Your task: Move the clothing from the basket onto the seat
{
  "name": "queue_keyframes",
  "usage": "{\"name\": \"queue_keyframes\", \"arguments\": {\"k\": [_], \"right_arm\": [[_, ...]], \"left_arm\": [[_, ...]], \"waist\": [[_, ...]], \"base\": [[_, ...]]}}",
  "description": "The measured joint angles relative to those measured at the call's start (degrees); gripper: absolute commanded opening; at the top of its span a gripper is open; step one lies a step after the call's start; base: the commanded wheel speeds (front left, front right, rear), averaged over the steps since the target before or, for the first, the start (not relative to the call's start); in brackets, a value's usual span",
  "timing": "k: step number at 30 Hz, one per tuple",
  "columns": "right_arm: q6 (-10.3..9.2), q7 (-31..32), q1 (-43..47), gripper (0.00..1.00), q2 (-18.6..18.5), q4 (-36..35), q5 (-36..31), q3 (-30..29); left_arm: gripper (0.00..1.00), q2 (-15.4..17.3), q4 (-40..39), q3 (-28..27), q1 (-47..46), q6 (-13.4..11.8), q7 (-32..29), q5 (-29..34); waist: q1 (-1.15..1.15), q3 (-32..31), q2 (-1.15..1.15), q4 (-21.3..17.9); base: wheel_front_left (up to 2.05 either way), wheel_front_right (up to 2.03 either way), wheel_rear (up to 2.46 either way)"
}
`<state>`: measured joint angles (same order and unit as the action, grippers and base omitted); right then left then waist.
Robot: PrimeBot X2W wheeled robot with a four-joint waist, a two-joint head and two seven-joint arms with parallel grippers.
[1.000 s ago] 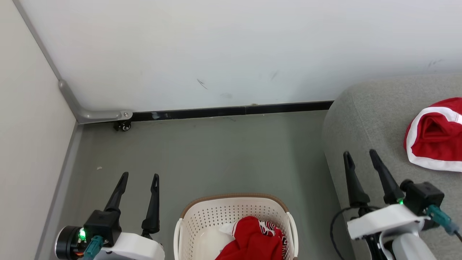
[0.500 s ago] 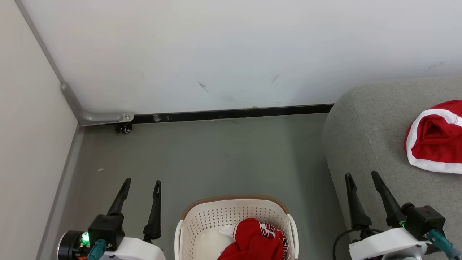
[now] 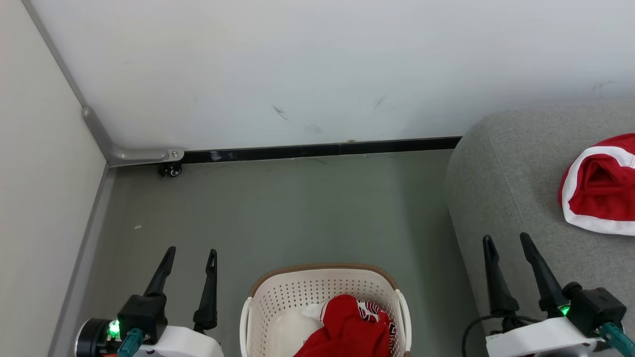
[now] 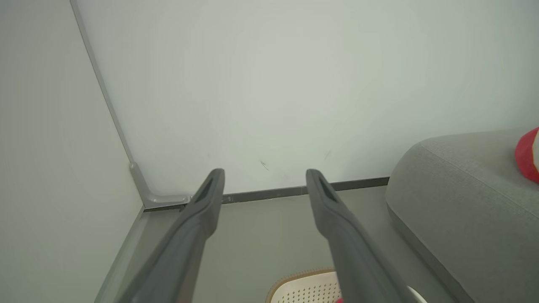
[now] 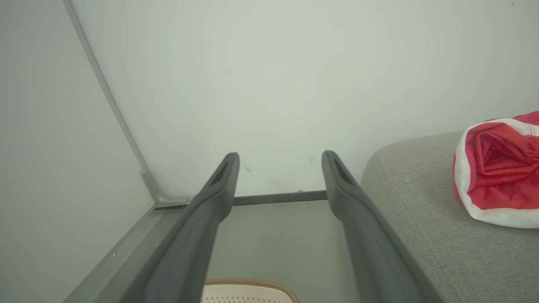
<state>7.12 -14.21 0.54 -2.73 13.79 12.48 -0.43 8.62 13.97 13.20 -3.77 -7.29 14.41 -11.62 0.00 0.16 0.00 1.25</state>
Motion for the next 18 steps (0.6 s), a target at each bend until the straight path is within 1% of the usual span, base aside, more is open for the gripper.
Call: {"name": "queue_keyframes", "arguments": {"k": [7,13,18], "right_arm": [[0.00,0.0,1.9,1.00,0.1,-2.1,-0.5,-1.8],[0.00,0.0,3.6,1.00,0.3,-4.6,-1.2,-4.7],[0.00,-0.1,4.5,1.00,0.4,-7.4,-1.8,-6.4]], "left_arm": [[1.00,0.5,1.1,1.0,-0.2,0.9,0.0,0.3],[1.00,0.3,2.6,3.5,-1.8,3.1,0.0,1.4],[1.00,-0.4,3.8,5.6,-3.3,3.9,0.0,2.3]], "waist": [[0.00,0.7,0.00,-0.4],[0.00,1.8,0.00,-1.0],[-0.01,3.0,0.00,-1.7]], "base": [[0.00,0.00,0.00],[0.00,0.00,0.00],[0.00,0.00,0.00]]}}
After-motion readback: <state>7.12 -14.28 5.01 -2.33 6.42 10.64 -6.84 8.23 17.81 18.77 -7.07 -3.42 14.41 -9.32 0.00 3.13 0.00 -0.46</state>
